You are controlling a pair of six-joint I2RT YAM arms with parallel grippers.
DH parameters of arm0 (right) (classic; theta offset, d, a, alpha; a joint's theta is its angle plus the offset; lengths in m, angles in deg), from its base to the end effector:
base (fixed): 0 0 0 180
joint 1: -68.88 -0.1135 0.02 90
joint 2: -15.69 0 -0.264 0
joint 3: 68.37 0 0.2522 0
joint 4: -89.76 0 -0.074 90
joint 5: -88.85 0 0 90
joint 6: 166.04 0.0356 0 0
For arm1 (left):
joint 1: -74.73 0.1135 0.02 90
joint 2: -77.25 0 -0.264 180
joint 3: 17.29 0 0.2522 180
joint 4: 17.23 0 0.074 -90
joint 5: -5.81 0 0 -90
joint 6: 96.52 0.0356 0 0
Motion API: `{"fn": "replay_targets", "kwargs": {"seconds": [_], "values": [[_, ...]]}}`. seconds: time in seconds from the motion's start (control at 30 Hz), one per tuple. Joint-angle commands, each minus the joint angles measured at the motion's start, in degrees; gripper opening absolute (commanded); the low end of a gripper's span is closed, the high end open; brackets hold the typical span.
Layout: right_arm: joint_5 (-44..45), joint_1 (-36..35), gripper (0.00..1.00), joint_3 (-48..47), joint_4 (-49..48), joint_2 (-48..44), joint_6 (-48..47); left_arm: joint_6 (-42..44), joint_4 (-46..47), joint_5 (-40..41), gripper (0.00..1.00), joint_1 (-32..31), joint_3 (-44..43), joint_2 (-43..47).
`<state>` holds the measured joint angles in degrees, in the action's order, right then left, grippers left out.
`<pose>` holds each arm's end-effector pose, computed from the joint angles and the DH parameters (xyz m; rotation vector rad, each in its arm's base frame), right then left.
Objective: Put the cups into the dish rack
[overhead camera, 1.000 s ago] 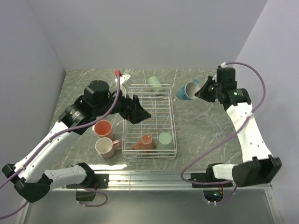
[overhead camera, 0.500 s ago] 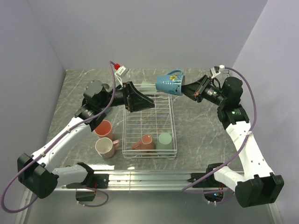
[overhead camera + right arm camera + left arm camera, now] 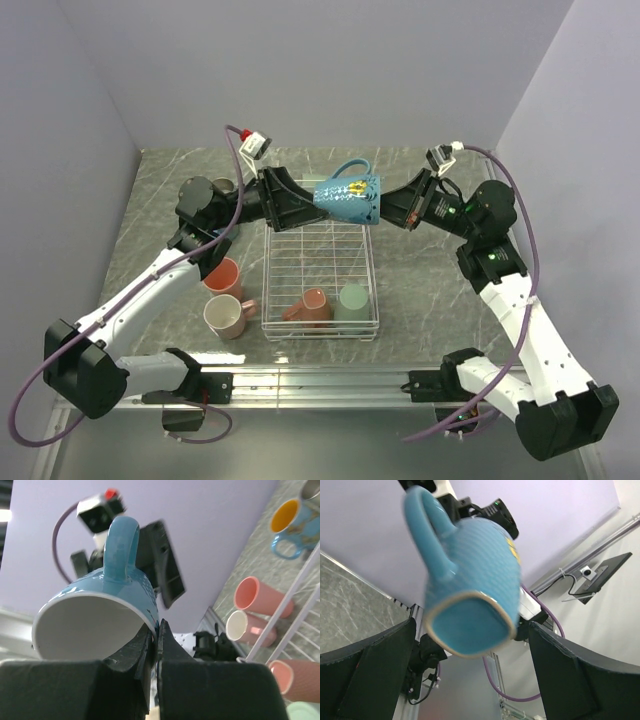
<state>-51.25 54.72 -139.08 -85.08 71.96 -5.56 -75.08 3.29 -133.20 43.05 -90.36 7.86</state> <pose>0.2000 0.0786 0.4116 -0.0198 1.7547 1.7494 0.2136 -0.1634 0.4167 0.4581 1.5241 -1.9235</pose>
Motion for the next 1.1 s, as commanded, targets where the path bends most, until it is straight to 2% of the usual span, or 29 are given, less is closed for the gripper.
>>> {"fn": "replay_targets", "kwargs": {"seconds": [0.0,0.6,0.7,0.73,0.8,0.97,1.07], "values": [[-0.7,-1.6,0.0,0.3,-7.5,-2.7,2.1,0.6,-0.4,2.1,0.99,0.0,-1.8,-0.4],[1.9,-5.6,0.0,2.5,-1.6,-4.3,-3.7,-4.2,5.1,3.0,0.99,0.0,-0.1,2.3],[3.2,-5.7,0.0,3.9,-1.3,-5.3,-3.9,-4.0,5.0,2.3,0.95,-0.1,-0.4,2.5],[3.4,-5.7,0.0,4.9,-1.5,-5.5,-3.9,-4.0,4.7,1.7,0.9,-0.1,-0.5,2.5],[4.6,-5.8,0.0,5.9,-2.6,-6.3,-3.1,-3.5,4.0,1.2,0.89,-0.1,-0.5,2.8],[5.5,-5.7,0.0,5.8,-5.5,-6.3,-1.5,1.0,-5.1,0.5,0.95,-0.2,-1.7,3.3],[5.5,-5.7,0.0,3.8,-4.0,-5.8,-2.7,3.1,-7.7,0.2,0.96,-0.2,-2.0,3.5]]}}
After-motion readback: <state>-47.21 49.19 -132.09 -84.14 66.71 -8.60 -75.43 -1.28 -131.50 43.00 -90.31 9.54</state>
